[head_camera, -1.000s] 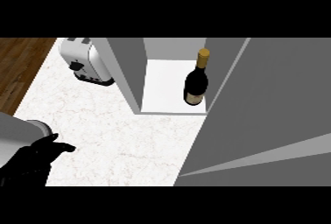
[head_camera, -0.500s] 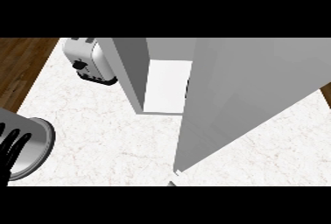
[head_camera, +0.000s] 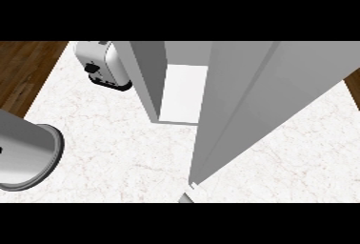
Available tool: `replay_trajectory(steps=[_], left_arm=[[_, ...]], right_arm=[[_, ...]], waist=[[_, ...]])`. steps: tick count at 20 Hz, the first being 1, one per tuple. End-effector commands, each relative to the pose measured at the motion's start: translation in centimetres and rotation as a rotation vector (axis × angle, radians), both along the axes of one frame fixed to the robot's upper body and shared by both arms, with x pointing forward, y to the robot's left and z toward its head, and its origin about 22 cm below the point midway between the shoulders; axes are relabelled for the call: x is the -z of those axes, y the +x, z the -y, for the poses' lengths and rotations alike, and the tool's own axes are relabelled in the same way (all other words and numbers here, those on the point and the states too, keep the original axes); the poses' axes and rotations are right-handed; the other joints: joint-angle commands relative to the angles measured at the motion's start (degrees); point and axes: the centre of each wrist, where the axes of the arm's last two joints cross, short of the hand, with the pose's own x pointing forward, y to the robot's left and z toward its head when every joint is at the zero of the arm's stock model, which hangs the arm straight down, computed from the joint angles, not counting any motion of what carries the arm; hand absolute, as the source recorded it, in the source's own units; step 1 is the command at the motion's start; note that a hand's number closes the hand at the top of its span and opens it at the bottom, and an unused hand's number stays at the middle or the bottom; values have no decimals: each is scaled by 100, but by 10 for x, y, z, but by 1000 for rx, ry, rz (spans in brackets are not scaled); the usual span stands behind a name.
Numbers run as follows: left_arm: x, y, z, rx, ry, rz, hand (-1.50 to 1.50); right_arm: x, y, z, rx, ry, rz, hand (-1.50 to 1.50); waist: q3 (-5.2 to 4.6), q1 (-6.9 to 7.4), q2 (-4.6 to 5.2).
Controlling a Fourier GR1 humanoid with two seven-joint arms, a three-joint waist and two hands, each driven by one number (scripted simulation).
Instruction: Pick up the wine, place it into the cabinet and close the cabinet
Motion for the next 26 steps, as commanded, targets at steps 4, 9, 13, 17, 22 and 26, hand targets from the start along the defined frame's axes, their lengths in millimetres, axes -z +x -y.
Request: replay_trajectory(steps=[4,9,13,17,22,26], left_arm=[[-8,-10,-24,28,-6,-3,-150],[-3,-12,-41,23,-20,-3,-150],[-13,-17,-57,12,15,8,-150],[-17,-16,-60,21,22,17,-150],[-21,-13,-59,12,20,33,-150],[-21,-7,-58,36,27,26,-150]], right_arm=[[-22,41,-59,72,55,18,150],[-47,85,-86,144,60,26,150],[-60,128,-88,136,46,28,150],[-66,165,-94,103,4,-1,150],[-62,188,-95,-105,-96,-107,150],[-33,195,-107,-348,-314,-198,150]], waist=[[2,131,21],[9,19,62],[23,20,73],[24,49,90],[26,96,110],[15,110,176]])
